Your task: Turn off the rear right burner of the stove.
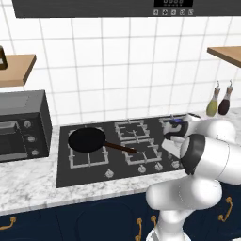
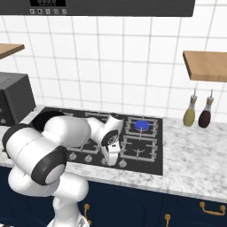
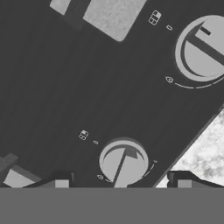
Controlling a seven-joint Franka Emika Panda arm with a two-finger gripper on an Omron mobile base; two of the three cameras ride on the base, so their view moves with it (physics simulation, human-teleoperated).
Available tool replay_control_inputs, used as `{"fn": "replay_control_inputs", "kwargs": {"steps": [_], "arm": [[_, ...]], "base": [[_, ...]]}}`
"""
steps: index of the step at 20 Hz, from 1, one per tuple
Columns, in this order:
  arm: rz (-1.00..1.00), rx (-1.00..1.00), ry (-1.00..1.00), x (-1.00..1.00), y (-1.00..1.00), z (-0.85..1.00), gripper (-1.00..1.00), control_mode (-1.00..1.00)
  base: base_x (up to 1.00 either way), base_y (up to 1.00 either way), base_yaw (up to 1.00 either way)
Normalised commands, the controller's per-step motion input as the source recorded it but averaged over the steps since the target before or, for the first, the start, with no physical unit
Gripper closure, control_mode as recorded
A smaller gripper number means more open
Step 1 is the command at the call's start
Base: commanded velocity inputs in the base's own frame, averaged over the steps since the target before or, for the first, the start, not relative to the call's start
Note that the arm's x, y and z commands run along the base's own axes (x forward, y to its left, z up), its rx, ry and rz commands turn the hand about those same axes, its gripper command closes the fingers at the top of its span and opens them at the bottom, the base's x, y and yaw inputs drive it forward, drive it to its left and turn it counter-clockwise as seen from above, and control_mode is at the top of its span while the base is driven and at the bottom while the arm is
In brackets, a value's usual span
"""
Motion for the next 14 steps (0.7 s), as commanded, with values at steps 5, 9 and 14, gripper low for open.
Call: {"fn": "replay_control_inputs", "kwargs": {"steps": [5, 9, 14], "arm": [[0.00, -0.06, 0.01, -0.04, 0.03, -0.20, -1.00, -1.00], [0.00, 0.00, -0.08, -0.25, 0.00, -0.03, -1.00, -1.00], [0.00, 0.00, -0.03, -0.02, 0.00, -0.01, -1.00, -1.00]], "base": [[0.00, 0.00, 0.00], [0.00, 0.00, 0.00], [0.00, 0.00, 0.00]]}}
